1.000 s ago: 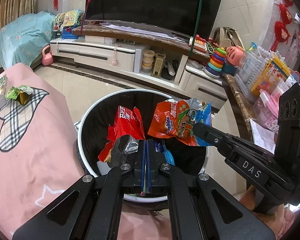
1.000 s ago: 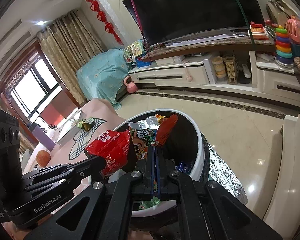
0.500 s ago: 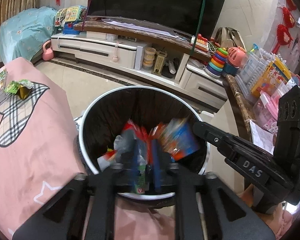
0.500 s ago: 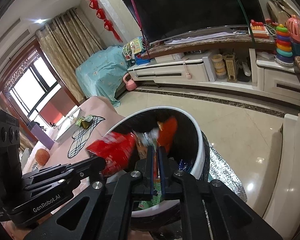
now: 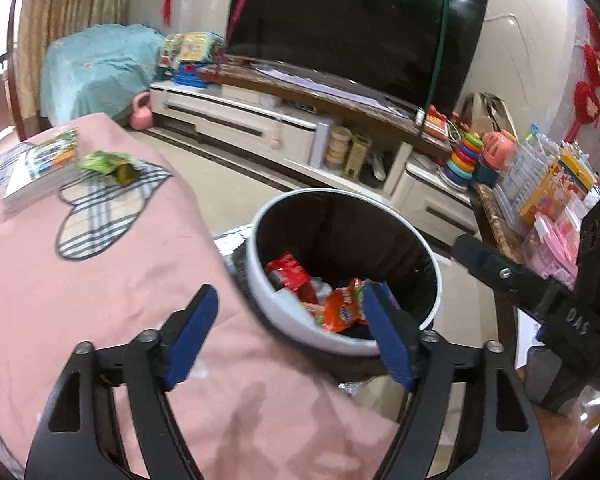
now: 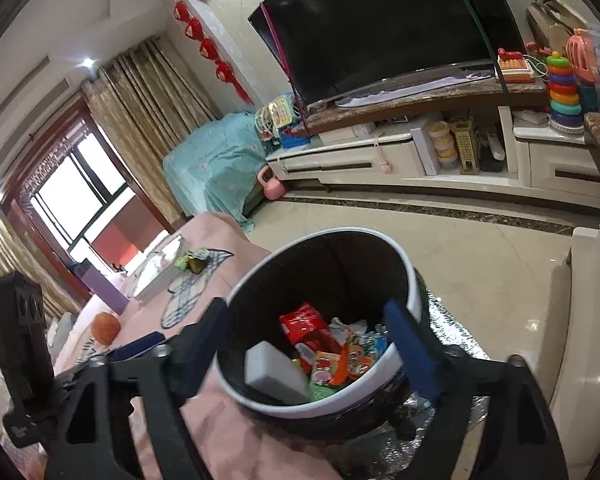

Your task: Collect trash

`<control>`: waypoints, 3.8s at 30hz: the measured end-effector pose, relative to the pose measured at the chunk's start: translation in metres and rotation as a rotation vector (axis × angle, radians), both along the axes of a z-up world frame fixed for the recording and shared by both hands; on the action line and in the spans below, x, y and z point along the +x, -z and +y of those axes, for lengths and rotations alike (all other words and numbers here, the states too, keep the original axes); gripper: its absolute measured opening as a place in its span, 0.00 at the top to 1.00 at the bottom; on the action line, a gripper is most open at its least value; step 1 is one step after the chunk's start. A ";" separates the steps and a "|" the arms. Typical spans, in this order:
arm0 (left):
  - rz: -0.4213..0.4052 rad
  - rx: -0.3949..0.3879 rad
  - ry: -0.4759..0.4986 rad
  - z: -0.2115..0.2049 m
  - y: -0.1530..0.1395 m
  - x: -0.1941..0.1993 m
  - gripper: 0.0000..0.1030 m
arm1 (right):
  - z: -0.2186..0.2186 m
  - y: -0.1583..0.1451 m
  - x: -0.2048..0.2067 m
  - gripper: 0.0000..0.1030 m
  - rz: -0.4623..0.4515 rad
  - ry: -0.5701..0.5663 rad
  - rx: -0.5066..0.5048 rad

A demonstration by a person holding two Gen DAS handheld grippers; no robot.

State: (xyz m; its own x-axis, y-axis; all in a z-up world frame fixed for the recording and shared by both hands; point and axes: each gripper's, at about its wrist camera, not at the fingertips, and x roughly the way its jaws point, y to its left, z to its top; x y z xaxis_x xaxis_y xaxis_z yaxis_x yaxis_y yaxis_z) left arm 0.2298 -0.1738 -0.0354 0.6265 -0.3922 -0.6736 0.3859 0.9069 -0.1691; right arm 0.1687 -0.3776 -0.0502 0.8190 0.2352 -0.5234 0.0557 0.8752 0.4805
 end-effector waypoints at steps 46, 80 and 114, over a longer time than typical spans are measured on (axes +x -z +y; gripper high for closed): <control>-0.391 0.074 -0.322 0.125 0.011 -0.169 0.00 | 0.136 -0.015 -0.141 0.00 -0.322 0.068 -0.436; -0.433 0.095 -0.336 0.124 0.006 -0.185 0.00 | 0.132 -0.013 -0.151 0.00 -0.333 0.052 -0.390; -0.430 0.088 -0.326 0.123 0.004 -0.185 0.00 | 0.134 -0.016 -0.154 0.00 -0.345 0.048 -0.376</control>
